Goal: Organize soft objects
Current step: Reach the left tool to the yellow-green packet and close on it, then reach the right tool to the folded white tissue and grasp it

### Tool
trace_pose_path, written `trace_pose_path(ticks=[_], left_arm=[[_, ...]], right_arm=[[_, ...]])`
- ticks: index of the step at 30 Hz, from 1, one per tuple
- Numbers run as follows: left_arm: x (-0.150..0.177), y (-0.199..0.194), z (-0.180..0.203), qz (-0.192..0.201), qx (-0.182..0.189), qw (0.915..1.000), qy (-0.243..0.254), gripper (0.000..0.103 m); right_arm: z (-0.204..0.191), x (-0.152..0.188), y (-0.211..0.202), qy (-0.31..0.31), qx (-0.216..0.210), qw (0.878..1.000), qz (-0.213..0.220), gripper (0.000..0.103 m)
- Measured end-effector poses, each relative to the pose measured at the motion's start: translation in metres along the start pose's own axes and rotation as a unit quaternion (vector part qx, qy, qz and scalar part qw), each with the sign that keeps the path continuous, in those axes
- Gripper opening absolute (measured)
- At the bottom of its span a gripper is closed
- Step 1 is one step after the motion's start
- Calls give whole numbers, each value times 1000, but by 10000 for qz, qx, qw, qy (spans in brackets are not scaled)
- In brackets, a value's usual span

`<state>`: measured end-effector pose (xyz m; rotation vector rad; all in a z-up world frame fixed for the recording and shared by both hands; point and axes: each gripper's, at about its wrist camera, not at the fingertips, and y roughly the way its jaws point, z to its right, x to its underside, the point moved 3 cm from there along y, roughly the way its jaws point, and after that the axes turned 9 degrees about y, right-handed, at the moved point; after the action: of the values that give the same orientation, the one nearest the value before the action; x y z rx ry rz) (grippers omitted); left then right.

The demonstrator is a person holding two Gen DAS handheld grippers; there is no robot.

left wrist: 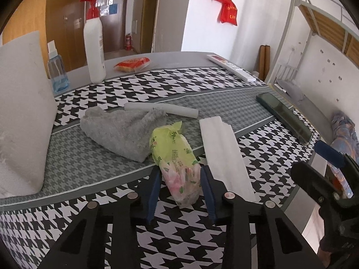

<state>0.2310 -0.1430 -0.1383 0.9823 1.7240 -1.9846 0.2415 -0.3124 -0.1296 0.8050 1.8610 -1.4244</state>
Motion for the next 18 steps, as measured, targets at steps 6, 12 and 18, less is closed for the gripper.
trace_pose_path(ticks=[6, 12, 18], left_arm=[[-1, 0, 0, 31, 30, 10000, 14, 14], [1, -3, 0, 78, 88, 9999, 31, 13], [1, -13, -4, 195, 60, 9998, 23, 12]], right_arm=[[-1, 1, 2, 40, -26, 10000, -52, 98], [-7, 1, 3, -24, -73, 9999, -77, 98], [-11, 1, 6, -40, -111, 9999, -112, 98]])
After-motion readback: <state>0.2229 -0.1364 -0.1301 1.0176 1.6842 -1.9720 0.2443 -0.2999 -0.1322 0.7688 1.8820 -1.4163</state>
